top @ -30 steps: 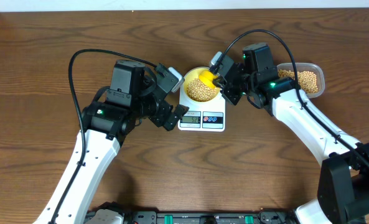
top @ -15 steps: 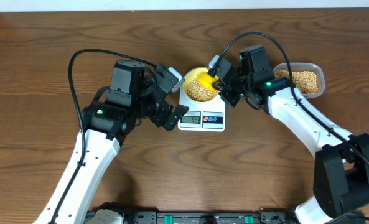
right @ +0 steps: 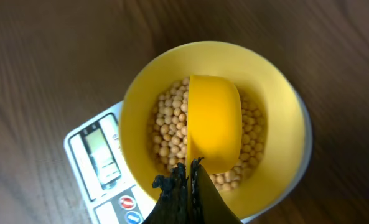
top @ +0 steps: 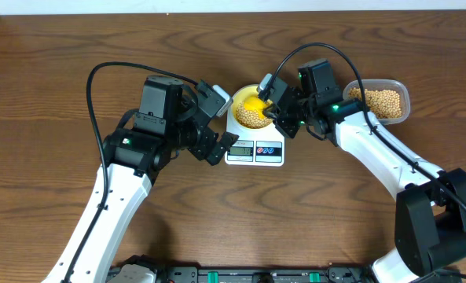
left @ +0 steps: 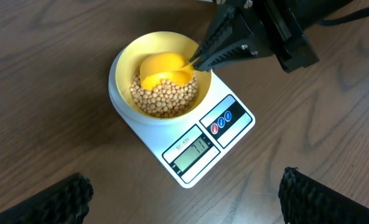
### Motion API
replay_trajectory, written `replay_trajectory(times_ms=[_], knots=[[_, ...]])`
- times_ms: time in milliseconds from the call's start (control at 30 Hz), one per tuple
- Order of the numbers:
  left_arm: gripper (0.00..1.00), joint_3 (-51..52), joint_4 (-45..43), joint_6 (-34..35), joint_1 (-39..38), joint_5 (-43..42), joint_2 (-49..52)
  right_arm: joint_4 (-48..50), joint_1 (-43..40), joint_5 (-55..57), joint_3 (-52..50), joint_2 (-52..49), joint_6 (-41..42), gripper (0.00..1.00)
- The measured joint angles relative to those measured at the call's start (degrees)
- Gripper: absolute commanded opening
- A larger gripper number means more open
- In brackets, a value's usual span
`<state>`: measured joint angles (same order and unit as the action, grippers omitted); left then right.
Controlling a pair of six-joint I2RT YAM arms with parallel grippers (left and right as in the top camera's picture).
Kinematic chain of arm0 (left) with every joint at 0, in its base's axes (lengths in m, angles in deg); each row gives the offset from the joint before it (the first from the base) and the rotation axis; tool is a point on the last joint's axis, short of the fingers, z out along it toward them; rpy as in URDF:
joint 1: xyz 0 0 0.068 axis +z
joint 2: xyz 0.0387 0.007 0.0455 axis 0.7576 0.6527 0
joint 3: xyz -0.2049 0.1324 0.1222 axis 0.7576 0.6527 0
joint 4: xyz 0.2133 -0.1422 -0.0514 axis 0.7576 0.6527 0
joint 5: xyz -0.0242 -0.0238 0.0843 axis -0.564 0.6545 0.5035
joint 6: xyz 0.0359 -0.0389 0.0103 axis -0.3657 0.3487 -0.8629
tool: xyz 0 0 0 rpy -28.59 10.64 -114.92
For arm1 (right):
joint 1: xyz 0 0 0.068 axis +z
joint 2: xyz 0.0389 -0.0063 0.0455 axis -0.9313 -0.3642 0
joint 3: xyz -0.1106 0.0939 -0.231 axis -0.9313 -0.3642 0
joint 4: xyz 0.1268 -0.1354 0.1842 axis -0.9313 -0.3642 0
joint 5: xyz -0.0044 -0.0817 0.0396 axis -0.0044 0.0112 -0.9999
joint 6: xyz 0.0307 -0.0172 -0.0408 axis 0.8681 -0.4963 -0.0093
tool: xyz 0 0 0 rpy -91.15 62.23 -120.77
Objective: Scoop item into bowl and weigh 50g on scale
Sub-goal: 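Dip the scoop into the bowl with the right gripper to take out soybeans, then lift the scoop holding a few soybeans out of the bowl with the right gripper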
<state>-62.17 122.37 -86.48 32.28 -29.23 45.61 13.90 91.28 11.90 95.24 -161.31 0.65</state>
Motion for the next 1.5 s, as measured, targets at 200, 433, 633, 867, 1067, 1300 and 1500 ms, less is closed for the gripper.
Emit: replay_trajectory(times_ms=[200, 433, 633, 867, 1067, 1300, 1500], knots=[[0.98, 0.0, 0.0, 0.0, 0.0, 0.0, 0.0, -2.8, 0.0, -1.7, 0.0, 0.0, 0.0, 0.01], [0.98, 0.0, 0.0, 0.0, 0.0, 0.0, 0.0, -4.0, 0.0, -3.8, 0.0, 0.0, 0.0, 0.01], [0.98, 0.0, 0.0, 0.0, 0.0, 0.0, 0.0, -3.9, -0.3, -4.7, 0.0, 0.0, 0.5, 0.01], [0.98, 0.0, 0.0, 0.0, 0.0, 0.0, 0.0, -3.4, -2.1, -6.9, 0.0, 0.0, 4.1, 0.01], [0.98, 0.0, 0.0, 0.0, 0.0, 0.0, 0.0, -2.4, -4.5, -12.3, 0.0, 0.0, 8.1, 0.01], [0.98, 0.0, 0.0, 0.0, 0.0, 0.0, 0.0, 1.0, -7.3, -19.3, 0.0, 0.0, 11.2, 0.01], [0.98, 0.0, 0.0, 0.0, 0.0, 0.0, 0.0, 2.3, -8.9, -22.4, 0.0, 0.0, 13.4, 0.01]])
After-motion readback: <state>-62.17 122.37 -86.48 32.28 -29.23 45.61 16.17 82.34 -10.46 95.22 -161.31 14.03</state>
